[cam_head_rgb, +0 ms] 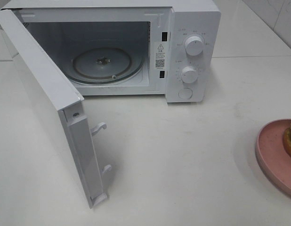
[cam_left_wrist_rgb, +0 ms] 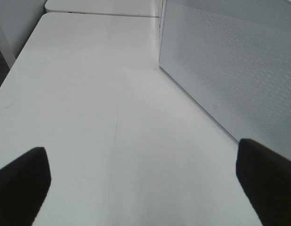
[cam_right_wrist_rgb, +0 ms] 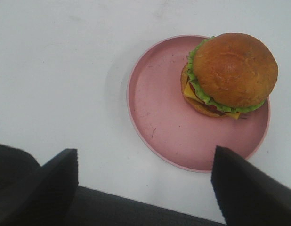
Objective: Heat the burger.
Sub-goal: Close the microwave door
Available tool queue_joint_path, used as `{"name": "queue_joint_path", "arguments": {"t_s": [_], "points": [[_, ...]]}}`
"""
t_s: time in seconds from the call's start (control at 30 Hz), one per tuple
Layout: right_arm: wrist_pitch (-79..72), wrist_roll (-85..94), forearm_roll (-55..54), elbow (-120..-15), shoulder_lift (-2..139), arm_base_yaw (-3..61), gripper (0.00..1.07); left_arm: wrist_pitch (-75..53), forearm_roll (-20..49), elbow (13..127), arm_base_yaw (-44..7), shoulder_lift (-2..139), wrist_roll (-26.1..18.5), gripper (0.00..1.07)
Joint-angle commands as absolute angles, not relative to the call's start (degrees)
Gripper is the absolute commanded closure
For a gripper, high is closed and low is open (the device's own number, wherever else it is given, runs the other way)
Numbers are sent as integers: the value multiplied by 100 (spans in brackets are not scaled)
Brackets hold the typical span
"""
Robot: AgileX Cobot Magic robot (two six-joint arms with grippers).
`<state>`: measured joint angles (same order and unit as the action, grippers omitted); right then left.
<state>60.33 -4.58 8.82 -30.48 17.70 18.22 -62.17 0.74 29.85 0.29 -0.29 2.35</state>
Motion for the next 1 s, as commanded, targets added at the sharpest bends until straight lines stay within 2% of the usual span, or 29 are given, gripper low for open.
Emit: {"name": "queue_joint_path", "arguments": {"t_s": [0.03, 0.53, 1.0], "points": [[5741, -361, 659, -2899, 1369, 1570, 31, -6142, 80, 2974, 29, -69, 258, 6], [5695, -195, 487, -2871, -69, 745, 31, -6142, 80, 2974, 29, -69, 258, 6], [5695, -218, 487, -2871, -201, 670, 32, -6142, 80, 2974, 29, -69, 258, 6]]}}
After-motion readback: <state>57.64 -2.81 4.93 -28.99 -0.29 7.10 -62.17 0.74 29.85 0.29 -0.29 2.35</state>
